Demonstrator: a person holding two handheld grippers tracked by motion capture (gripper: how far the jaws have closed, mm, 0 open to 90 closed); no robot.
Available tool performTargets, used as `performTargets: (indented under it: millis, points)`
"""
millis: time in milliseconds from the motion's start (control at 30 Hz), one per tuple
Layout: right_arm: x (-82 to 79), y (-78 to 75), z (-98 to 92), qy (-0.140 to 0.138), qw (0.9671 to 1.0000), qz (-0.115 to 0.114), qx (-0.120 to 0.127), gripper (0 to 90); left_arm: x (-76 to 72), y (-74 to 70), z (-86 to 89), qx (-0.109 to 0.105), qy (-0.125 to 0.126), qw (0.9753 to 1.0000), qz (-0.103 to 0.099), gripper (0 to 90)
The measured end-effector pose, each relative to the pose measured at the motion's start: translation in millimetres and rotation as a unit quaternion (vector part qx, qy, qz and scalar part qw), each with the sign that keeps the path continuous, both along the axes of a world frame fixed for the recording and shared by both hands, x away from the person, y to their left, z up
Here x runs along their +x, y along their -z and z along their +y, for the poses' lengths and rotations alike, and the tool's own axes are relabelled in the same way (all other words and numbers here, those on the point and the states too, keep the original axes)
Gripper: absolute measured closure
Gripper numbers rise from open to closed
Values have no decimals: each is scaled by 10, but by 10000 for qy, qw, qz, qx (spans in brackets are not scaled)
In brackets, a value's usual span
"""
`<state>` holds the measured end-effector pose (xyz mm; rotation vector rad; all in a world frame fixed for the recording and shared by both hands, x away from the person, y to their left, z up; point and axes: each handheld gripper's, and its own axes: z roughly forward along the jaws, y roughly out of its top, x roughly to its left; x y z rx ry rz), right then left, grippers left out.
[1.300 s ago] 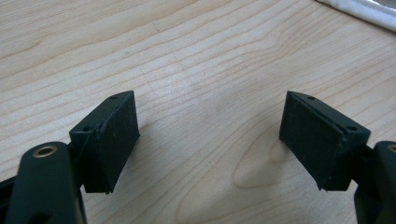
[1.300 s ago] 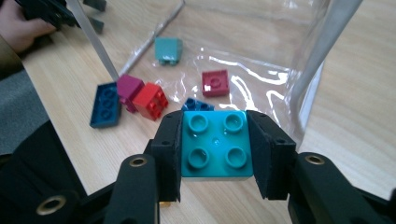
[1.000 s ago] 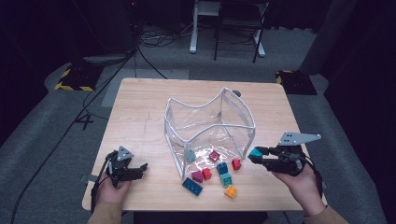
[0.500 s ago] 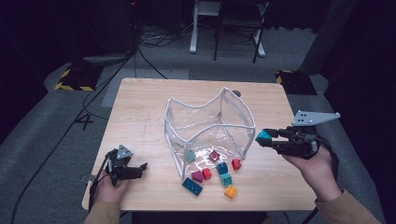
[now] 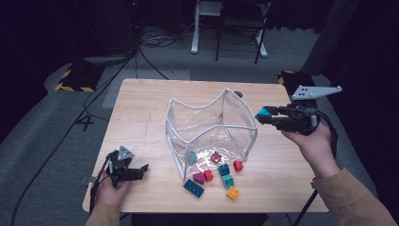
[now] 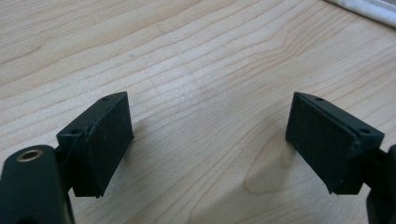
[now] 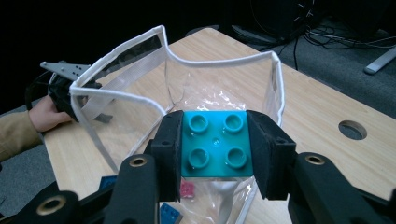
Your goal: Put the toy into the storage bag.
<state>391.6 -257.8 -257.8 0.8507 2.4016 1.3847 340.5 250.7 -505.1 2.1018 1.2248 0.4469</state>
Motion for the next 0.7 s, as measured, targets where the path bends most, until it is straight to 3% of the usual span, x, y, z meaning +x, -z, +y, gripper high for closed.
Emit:
performTargets:
  millis: [400, 700]
  points:
    - [312, -87, 189, 47, 9999, 6, -134, 587, 2, 0, 1, 5, -10, 10000, -6, 151]
    - [582, -40, 488, 0, 9992, 131, -366, 587, 0, 0, 2, -5, -72, 10000, 4, 152]
